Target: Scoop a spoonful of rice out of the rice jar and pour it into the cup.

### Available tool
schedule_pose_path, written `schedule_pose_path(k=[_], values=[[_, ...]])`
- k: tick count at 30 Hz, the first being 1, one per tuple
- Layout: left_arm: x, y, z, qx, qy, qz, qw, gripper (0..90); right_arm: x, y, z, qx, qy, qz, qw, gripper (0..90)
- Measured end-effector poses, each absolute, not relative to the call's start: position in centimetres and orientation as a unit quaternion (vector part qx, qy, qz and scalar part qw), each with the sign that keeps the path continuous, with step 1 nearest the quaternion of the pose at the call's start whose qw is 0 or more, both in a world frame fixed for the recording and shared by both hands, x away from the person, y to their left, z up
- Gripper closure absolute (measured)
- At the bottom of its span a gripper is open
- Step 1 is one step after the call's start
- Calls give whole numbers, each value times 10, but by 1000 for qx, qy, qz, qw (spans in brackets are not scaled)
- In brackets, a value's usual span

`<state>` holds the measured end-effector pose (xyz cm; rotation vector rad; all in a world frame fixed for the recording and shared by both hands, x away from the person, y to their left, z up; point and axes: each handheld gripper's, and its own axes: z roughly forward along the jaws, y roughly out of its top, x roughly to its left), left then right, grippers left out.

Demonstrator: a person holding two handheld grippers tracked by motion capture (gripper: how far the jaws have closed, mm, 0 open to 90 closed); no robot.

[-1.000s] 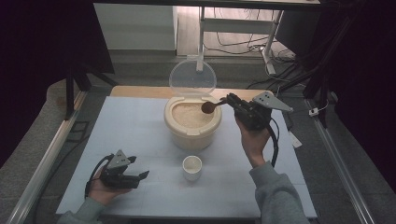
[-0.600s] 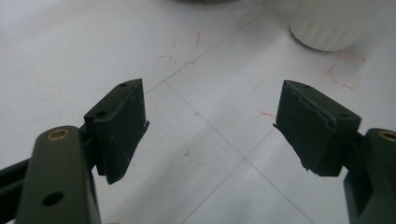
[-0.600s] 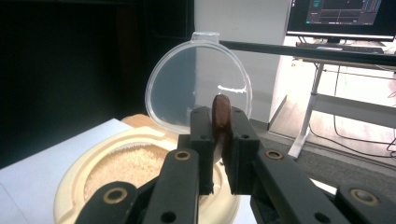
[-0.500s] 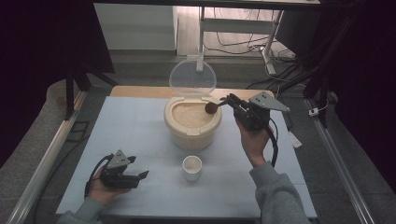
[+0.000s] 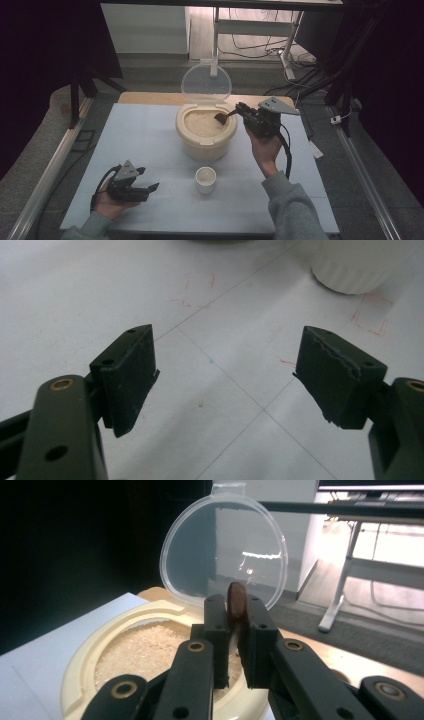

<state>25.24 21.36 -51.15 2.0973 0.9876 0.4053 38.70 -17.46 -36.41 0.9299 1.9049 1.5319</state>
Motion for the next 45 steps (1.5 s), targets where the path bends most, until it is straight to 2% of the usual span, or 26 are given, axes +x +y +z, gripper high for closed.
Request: schedule_pose_path(k=[12,36,45], values=[[253,213,-512,823,387,159,384,240,397,-176,-382,389,680,593,187,835],[253,213,-512,823,387,160,384,239,410,-196,-399,482,608,626,69,835],[253,214,-512,823,387,159,385,239,412,-199,-403,503,583,636,44,835]])
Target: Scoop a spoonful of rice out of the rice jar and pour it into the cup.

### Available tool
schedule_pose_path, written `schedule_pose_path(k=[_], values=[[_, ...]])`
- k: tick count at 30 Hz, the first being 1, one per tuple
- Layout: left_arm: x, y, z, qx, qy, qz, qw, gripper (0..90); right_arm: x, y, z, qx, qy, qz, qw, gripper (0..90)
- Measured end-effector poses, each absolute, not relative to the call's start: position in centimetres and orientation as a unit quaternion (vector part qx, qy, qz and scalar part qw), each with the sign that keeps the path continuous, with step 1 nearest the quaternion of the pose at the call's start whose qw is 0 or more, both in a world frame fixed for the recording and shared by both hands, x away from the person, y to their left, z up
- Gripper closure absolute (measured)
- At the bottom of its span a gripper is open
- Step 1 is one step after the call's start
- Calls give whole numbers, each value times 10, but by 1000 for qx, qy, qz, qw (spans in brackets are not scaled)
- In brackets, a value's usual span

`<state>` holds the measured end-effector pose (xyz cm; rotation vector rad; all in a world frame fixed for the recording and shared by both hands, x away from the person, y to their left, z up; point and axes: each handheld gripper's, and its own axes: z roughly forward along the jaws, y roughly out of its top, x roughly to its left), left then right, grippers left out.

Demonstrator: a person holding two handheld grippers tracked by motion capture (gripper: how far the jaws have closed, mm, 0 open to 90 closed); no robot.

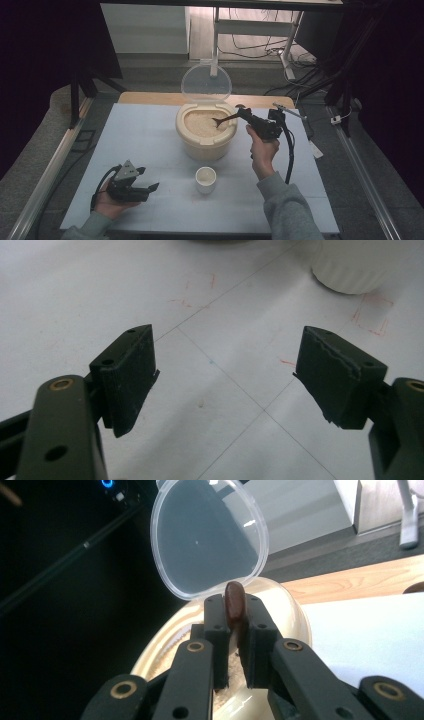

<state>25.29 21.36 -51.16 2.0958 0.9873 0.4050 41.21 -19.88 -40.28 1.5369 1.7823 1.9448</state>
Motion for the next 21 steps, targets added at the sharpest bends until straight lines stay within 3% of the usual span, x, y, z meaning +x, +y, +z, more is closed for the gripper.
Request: schedule_pose_path(k=[21], values=[[253,213,-512,824,387,160,382,237,414,-215,-403,535,539,650,-15,835]])
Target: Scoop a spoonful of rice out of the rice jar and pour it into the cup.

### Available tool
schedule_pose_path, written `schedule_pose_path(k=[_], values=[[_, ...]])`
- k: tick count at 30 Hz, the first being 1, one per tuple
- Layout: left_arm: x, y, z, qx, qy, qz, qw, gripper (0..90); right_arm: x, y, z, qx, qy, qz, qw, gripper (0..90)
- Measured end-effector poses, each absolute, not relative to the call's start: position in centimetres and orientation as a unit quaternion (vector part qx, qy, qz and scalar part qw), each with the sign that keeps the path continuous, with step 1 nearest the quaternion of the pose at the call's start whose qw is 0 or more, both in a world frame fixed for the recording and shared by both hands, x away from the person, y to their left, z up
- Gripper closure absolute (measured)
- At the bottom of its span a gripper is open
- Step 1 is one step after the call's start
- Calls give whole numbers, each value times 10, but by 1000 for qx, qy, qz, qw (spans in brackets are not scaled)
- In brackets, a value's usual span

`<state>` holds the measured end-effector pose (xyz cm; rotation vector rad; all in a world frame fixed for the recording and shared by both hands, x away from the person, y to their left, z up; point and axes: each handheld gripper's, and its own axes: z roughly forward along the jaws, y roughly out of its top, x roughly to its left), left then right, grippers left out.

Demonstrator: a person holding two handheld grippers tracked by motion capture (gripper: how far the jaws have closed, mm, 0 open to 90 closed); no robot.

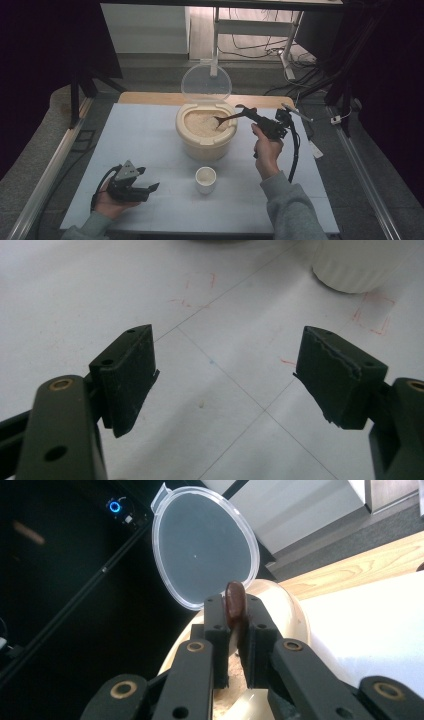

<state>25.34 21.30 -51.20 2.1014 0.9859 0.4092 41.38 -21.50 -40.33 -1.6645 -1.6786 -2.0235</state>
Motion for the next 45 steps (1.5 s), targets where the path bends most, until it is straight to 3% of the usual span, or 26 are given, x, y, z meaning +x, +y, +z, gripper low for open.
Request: schedule_pose_path(k=[19,45], values=[[253,213,-512,824,386,162,381,236,417,-226,-415,-561,-484,-667,76,835],[254,212,-512,825,386,161,379,236,402,-233,-399,-536,-495,-681,73,835]])
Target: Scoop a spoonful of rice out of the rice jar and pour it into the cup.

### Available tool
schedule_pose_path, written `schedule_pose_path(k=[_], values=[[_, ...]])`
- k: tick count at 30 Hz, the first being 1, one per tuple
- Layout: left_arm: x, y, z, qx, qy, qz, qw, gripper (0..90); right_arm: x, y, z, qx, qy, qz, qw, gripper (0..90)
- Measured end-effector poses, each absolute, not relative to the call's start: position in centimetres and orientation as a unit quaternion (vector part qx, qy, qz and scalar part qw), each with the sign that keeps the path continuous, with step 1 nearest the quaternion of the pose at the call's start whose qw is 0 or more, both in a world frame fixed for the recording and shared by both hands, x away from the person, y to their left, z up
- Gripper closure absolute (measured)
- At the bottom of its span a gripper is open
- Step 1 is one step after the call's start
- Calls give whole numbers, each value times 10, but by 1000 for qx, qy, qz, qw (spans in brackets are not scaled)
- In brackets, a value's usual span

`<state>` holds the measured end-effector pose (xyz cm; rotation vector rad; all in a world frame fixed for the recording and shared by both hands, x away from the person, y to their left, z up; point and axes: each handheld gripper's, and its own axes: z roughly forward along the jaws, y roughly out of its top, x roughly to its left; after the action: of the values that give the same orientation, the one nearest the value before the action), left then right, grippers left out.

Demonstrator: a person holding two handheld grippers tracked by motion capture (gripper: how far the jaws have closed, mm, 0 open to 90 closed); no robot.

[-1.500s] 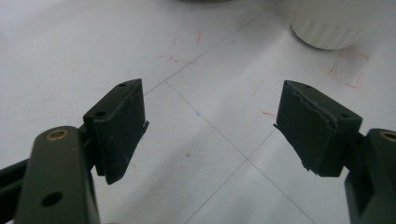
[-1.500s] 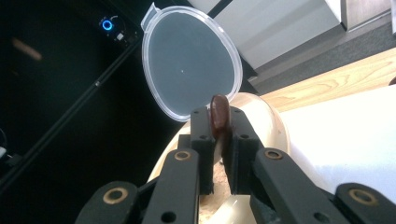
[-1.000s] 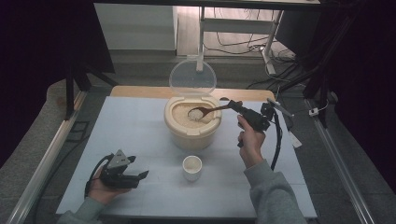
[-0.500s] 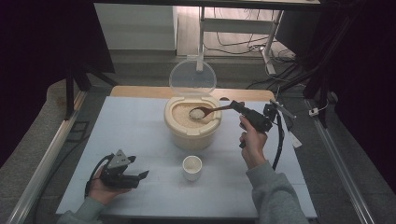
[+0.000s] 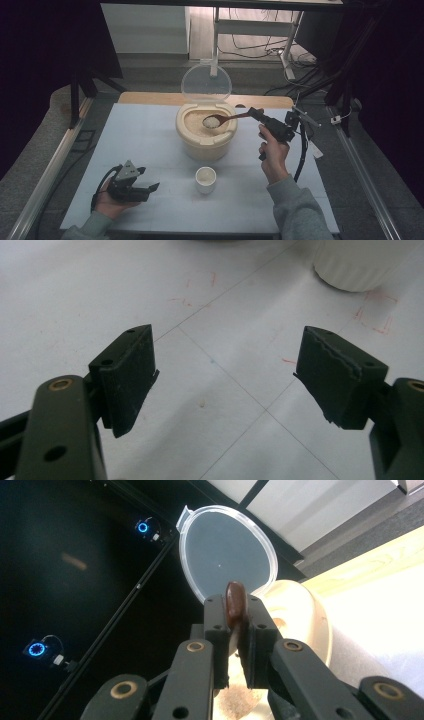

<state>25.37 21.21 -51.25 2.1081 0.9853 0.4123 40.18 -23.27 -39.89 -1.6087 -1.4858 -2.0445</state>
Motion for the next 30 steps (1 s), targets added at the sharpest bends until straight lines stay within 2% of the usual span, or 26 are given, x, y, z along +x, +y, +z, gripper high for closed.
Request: schedule_pose_path(k=[11,30], values=[[254,212,-513,825,387,161,379,236,384,-239,-395,-521,-508,-680,93,835],[256,212,-514,826,388,161,375,234,351,-246,-411,-506,-541,-658,136,835]])
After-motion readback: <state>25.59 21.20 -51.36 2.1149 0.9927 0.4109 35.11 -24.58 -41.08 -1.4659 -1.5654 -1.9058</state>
